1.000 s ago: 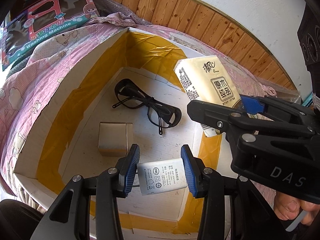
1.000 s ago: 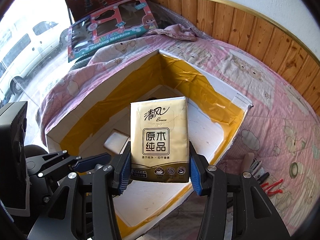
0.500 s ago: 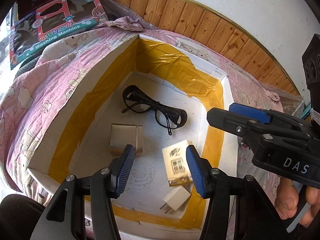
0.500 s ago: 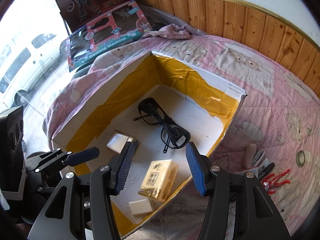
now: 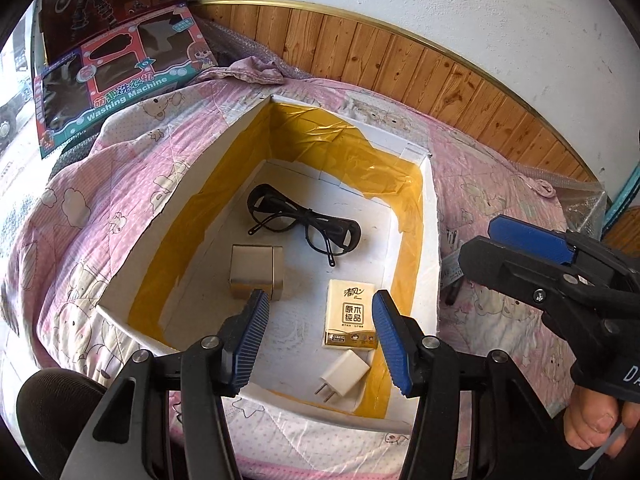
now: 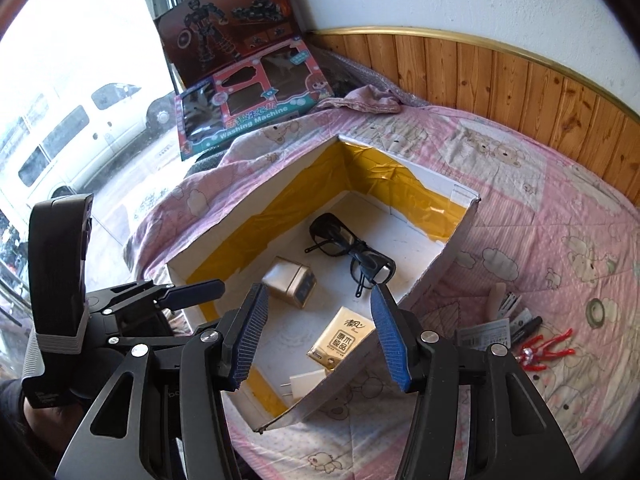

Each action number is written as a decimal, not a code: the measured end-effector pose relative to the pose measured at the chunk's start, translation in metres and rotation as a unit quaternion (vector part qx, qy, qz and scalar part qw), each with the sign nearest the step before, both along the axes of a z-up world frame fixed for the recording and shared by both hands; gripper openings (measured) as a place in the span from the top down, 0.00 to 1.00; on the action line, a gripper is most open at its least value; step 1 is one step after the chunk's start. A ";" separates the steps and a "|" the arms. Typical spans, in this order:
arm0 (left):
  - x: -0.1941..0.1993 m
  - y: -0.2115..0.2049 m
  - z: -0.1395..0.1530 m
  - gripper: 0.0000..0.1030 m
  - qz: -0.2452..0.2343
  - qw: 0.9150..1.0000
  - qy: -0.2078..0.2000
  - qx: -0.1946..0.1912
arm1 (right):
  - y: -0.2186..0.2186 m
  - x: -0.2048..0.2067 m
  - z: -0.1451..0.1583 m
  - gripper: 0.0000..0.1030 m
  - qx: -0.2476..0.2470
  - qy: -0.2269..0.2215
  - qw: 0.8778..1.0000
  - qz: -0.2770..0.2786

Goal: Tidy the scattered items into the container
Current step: 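Move the left tool toward the staple box while the right tool approaches the red toy figure, then grasp the red-white staple box with the left tool while the right tool grasps the red figure, then lift the staple box in the left tool and red figure in the right tool toward the box, then carry the staple box and red figure over the box opening with both tools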

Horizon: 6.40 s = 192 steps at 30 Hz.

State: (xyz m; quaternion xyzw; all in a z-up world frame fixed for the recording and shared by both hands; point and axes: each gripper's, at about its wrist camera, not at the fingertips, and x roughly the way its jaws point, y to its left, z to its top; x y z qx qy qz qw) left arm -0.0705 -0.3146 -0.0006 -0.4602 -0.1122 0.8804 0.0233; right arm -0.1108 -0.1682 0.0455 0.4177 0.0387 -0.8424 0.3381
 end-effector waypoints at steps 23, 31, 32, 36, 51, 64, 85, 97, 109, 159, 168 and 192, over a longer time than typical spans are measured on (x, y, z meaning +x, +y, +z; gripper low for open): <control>0.044 0.102 0.039 0.46 -0.099 0.994 0.050 0.003 | 0.137 0.062 0.012 0.45 -0.104 0.004 0.991 -0.089; 0.040 0.147 0.025 0.46 -0.140 0.990 0.034 -0.001 | 0.190 0.060 -0.014 0.45 -0.098 -0.021 0.984 -0.149; 0.038 0.152 0.022 0.46 -0.144 0.989 0.031 -0.001 | 0.196 0.059 -0.018 0.45 -0.095 -0.025 0.983 -0.155; 0.027 0.172 0.010 0.46 -0.160 0.987 0.021 -0.003 | 0.214 0.052 -0.036 0.45 -0.081 -0.042 0.979 -0.182; -0.063 0.202 -0.058 0.46 -0.155 0.987 -0.038 -0.005 | 0.245 -0.032 -0.097 0.50 -0.097 -0.129 0.954 -0.253; -0.118 0.201 -0.122 0.46 -0.118 0.989 -0.088 0.011 | 0.242 -0.115 -0.168 0.49 -0.057 -0.199 0.929 -0.307; -0.130 0.211 -0.124 0.86 -0.154 0.986 -0.055 0.044 | 0.239 -0.124 -0.160 0.85 -0.048 -0.143 0.944 -0.293; -0.090 0.206 -0.106 0.86 -0.169 0.982 -0.068 0.041 | 0.261 -0.087 -0.146 0.85 -0.085 -0.159 0.933 -0.310; -0.052 0.215 -0.077 0.86 -0.202 0.977 -0.052 0.044 | 0.269 -0.034 -0.129 0.85 -0.090 -0.150 0.930 -0.323; 0.049 0.191 -0.010 0.86 -0.211 0.977 0.004 0.012 | 0.214 0.095 -0.074 0.85 -0.062 -0.102 0.951 -0.284; 0.052 0.174 -0.007 0.86 -0.200 0.980 0.009 0.019 | 0.193 0.099 -0.063 0.85 -0.050 -0.090 0.958 -0.269; 0.056 0.124 0.014 0.86 -0.158 0.985 0.035 0.055 | 0.140 0.099 -0.026 0.85 -0.018 -0.042 0.975 -0.216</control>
